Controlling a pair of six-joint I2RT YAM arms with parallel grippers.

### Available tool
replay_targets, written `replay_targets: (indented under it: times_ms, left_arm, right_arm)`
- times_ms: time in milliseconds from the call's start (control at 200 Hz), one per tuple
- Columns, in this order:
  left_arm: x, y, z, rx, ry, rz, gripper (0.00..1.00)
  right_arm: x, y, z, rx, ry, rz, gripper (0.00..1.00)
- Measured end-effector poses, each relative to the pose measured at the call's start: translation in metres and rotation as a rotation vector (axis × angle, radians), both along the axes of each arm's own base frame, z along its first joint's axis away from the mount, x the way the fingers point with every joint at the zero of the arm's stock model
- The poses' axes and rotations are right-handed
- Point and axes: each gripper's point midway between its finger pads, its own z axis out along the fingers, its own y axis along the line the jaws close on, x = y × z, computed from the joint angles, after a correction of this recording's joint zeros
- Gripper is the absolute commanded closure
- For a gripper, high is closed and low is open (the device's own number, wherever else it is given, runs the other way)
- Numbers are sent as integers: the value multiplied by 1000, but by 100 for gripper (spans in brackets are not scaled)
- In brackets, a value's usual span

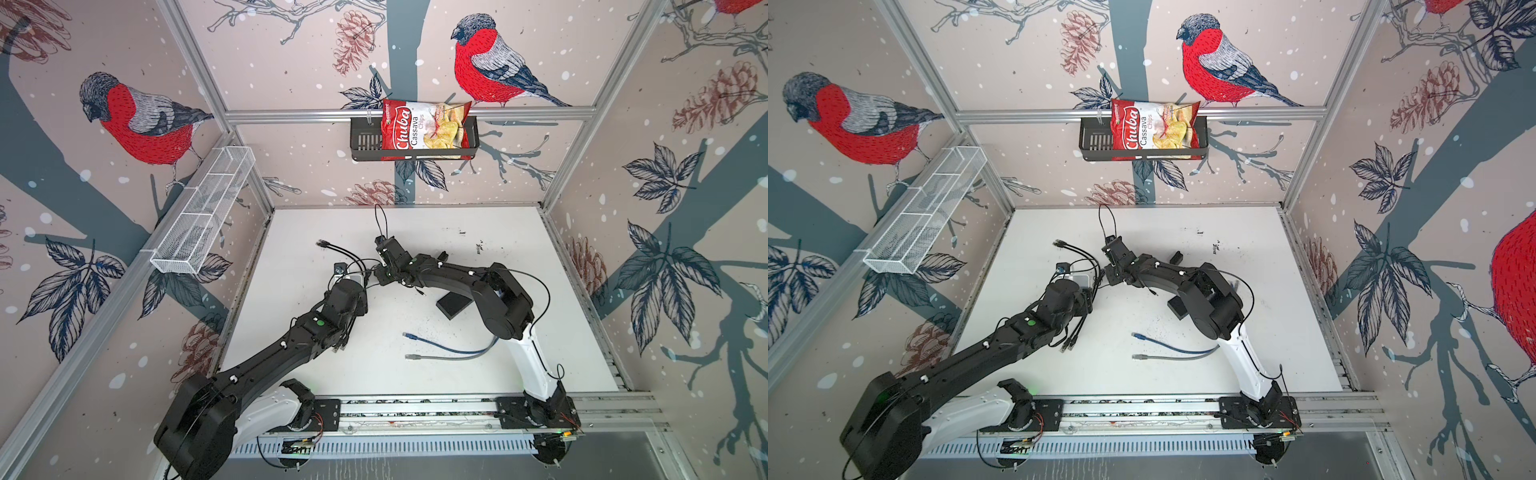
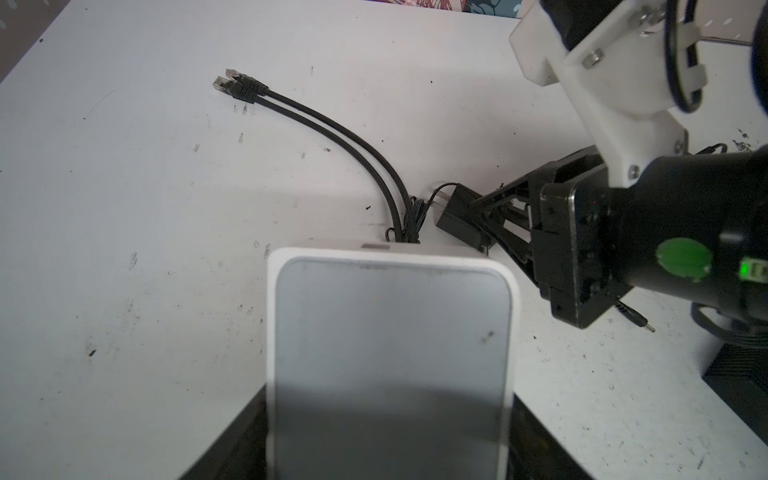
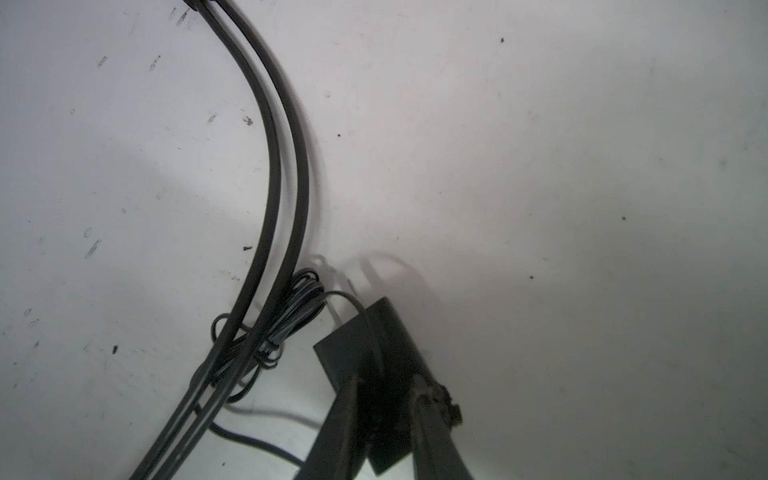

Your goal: Insert the plug into the switch port

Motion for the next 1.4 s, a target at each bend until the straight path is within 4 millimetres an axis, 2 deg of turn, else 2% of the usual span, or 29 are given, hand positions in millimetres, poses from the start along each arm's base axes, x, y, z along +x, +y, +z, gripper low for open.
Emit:
replay_targets:
  times_ms: [305,535,906,1036,1111,1261,1401]
  left_arm:
    - [0,-1,-1,1,5,-2,43]
    - [0,-2,-2,-3,5,-6,43]
    - [-1,-16,-5,-21,23,-86,44]
    - [0,-23,-6,-29,23,-120,44]
    - [0,-25,-6,-37,25,-129,44]
    - [0,-26,-7,-35,26,-135,44]
    - [1,-27,-7,-36,25,-139,44]
  right_arm:
    - [3,-5,-1,-11,-10,-17,97]
    - [4,-16,0,24,10,-21,98]
    - [-1,-60,7,203,120,-48,98]
    - [-6,-59,9,200,120,-33,99]
    - [-8,-61,8,171,104,-27,97]
    - [-14,-76,6,108,89,-35,86]
    - [-11,-84,12,58,54,-27,79]
